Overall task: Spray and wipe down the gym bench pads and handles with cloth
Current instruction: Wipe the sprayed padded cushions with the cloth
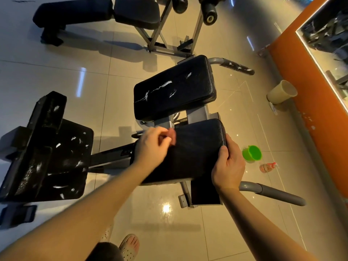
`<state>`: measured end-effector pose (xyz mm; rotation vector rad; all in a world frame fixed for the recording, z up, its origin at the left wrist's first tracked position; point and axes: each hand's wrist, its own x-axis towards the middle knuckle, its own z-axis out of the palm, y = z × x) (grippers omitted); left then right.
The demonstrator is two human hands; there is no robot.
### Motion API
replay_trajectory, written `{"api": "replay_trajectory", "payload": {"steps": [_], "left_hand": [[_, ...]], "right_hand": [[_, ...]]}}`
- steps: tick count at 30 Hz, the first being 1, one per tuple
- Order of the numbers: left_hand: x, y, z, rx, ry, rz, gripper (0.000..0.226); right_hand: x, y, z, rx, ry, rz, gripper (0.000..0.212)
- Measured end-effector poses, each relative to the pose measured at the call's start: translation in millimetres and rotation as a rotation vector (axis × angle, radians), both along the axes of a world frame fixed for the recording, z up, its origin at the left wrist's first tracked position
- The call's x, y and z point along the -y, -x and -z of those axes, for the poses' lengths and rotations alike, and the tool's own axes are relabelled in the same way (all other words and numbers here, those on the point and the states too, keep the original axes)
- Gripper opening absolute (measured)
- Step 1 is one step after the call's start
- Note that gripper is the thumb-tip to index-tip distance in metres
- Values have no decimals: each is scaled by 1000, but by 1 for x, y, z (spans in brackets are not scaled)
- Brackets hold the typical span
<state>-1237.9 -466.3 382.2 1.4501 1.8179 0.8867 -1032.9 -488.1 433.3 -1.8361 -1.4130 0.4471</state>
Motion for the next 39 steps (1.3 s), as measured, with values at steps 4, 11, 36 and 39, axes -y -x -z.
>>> {"api": "replay_trajectory", "payload": {"steps": [4,11,36,39], "left_hand": [[-19,-22,-16,15,36,-112,17],[15,-30,-21,53,-222,183,25],[2,0,-32,125,-198,606,29],[-55,-13,-41,146,-197,608,28]], "right_hand": [[0,0,-2,-20,-9,-17,42],[0,-1,-2,-7,-31,-43,42],[-2,2,-9,75,149,30,51],[-2,7,-18,22,212,56,49]]}}
